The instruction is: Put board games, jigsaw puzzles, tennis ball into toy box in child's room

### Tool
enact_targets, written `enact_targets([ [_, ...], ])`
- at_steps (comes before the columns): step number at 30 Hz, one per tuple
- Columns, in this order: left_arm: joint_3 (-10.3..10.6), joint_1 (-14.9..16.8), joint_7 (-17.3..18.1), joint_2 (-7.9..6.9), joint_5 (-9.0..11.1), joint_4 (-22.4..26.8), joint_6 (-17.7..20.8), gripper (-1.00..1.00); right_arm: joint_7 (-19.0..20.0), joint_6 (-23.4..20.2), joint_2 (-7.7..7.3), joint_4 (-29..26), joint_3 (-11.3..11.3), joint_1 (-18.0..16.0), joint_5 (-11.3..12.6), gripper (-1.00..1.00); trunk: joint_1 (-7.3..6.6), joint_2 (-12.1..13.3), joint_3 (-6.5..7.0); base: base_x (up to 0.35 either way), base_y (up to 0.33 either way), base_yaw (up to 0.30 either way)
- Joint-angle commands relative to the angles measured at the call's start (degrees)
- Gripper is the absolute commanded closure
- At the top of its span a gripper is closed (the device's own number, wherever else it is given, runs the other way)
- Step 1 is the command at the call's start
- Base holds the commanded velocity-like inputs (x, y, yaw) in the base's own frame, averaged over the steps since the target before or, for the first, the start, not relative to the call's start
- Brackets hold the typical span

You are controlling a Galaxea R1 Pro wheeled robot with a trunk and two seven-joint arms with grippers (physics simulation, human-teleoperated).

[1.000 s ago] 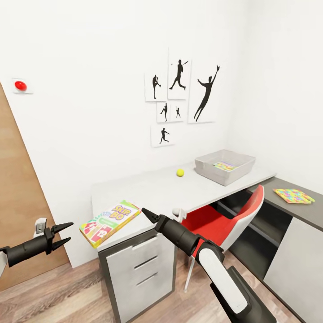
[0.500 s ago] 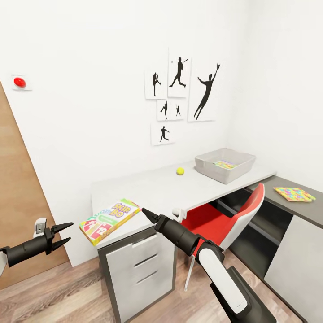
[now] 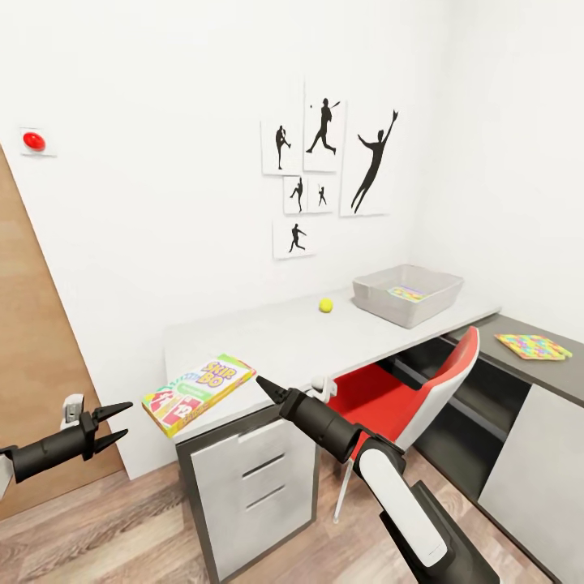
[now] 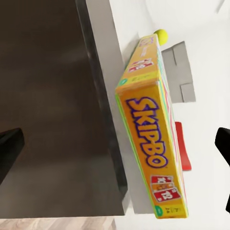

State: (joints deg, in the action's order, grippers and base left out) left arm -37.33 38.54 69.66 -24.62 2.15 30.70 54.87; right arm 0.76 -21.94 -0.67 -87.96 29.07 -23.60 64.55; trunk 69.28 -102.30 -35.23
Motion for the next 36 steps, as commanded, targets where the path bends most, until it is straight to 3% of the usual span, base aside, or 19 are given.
enact_targets([
  [1,-0.09,0.05,0.1,0.01,0.06,-0.02,0.5,-1.0,0.04,-0.12,-0.03,-0.01,0.02,-0.05,0.22,-1.0,-0.01,-0.03,-0.06,0.0,0.0,0.0],
  [21,-0.03,0.04,-0.01,0.01,-0.04,-0.02,0.41,-1.0,0.03,-0.12,-0.01,-0.04,0.05,-0.03,0.14,-1.0,-0.01,-0.03,-0.06,0.011,-0.087,0.0],
  [27,-0.03,0.03,0.02,0.01,-0.03,0.0,0.41,-1.0,0.03,-0.12,0.03,-0.1,1.62,-0.04,-0.12,-1.0,-0.01,-0.03,-0.03,0.003,-0.005,-0.008],
  [36,-0.03,0.04,0.04,0.01,-0.04,-0.02,0.41,-1.0,0.03,-0.12,0.05,-0.1,2.07,-0.05,-0.21,-1.0,-0.01,-0.03,0.23,0.07,-0.103,-0.077],
])
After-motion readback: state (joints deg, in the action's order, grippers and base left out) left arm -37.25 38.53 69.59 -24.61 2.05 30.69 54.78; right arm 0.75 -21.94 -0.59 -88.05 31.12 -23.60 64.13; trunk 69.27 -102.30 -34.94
